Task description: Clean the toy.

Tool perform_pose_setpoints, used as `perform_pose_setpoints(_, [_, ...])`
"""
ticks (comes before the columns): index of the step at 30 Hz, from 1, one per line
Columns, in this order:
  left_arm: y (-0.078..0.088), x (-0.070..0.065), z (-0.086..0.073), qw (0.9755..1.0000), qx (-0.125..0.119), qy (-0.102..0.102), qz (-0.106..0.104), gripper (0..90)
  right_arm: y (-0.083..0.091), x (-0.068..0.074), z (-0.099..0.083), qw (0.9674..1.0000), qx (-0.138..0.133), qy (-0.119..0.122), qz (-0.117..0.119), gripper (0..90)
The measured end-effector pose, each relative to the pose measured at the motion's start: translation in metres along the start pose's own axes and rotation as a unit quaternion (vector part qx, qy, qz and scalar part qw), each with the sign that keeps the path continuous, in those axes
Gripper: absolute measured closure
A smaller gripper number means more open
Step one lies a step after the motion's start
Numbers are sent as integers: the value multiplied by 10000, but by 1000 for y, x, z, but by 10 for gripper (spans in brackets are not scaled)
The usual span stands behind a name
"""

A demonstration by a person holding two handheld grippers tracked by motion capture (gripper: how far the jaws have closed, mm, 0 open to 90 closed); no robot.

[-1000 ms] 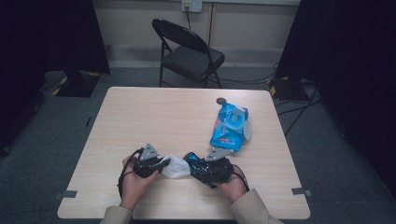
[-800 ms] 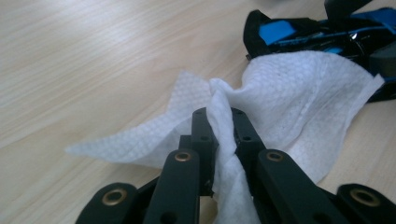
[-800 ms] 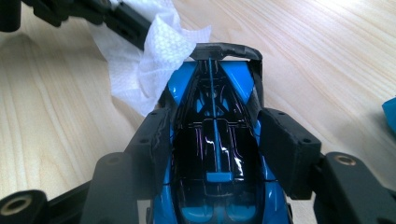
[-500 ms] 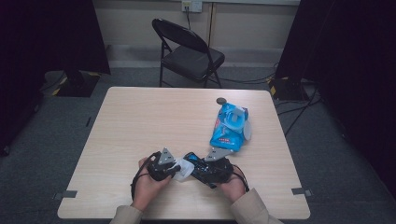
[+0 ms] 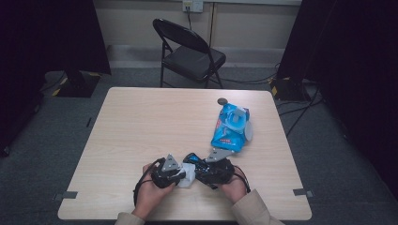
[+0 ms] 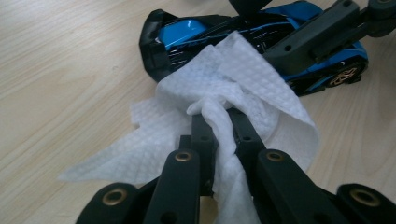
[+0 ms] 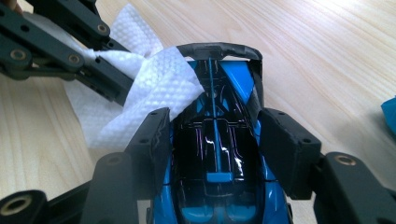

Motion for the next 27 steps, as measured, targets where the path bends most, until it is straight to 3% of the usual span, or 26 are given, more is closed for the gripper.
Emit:
perform_pose_setpoints(5, [0,-3,1,10000,-14,-16,-24,831,0,0,0,10000,-2,-3,-1,441])
perform_pose_setpoints(7, [-1,-10,2,9997,-18,-24,-230,832,0,0,0,10000,-9,-3,3,441])
perform_pose_setpoints(8, [-1,-10,2,9997,-18,-24,-230,832,0,0,0,10000,-11,-1,-2,441])
perform_pose_setpoints(13, [-5,-26,8,9994,5,-184,-292,832,0,0,0,10000,-17,-2,-4,441])
perform_pose_setpoints(16, [-6,-37,10,9986,-21,-299,-446,832,0,0,0,10000,-21,-3,-5,441])
perform_pose_setpoints(27, [-9,-49,13,9978,-29,-335,-563,832,0,0,0,10000,-18,-4,-5,441])
Point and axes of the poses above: each handheld gripper's, and its own axes: y roughly backward along the jaws, z roughly out of its top, x roughly to its left, the point moved 5 cm from there along -y, roughly forward along the jaws, and after that the axes turned 10 degrees about z, right-handed, at the moved point
